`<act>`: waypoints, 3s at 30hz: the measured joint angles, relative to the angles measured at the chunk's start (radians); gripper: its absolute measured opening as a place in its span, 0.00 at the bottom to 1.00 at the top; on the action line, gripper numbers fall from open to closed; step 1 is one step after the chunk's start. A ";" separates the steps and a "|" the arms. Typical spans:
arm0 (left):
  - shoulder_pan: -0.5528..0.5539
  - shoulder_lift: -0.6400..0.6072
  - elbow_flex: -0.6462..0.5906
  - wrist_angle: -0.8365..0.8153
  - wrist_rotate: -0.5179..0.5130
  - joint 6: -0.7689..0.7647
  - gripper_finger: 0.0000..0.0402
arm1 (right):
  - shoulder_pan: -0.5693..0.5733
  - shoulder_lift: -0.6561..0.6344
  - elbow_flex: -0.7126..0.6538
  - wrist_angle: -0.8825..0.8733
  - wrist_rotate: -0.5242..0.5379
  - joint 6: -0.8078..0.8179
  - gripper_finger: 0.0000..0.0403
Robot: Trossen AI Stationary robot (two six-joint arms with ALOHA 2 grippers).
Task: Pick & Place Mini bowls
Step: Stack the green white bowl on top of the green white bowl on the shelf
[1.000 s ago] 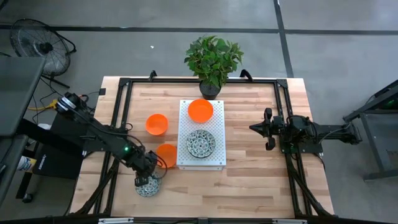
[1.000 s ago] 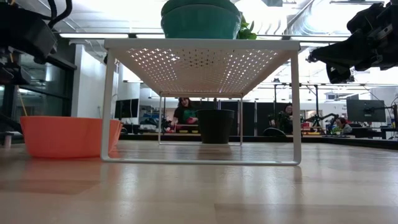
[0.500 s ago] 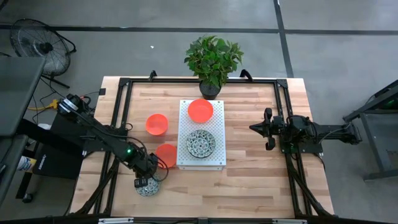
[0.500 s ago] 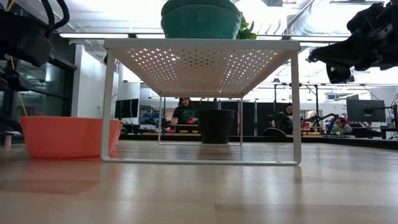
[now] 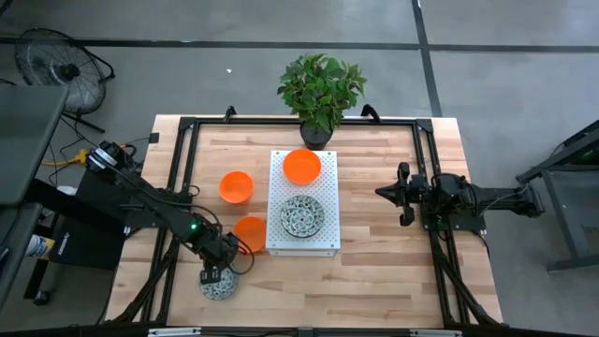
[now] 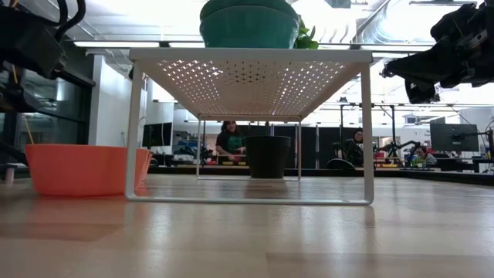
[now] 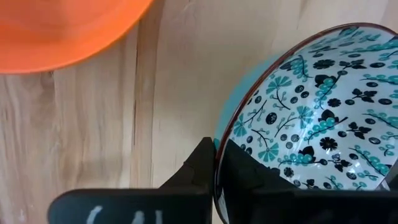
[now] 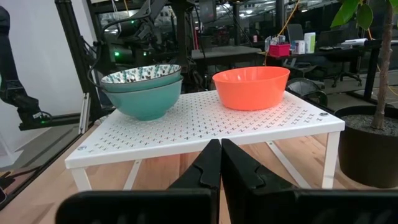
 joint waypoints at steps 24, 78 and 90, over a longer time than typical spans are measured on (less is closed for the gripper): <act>0.181 -0.009 0.479 -0.417 -0.060 0.274 0.01 | 0.000 0.000 0.000 0.000 0.000 0.000 0.00; 0.775 0.608 1.562 -0.881 0.186 0.874 0.01 | 0.000 0.000 0.000 0.000 0.000 0.000 0.00; 0.772 0.604 1.563 -0.819 0.176 0.900 0.01 | 0.000 0.000 0.000 0.000 0.000 0.000 0.00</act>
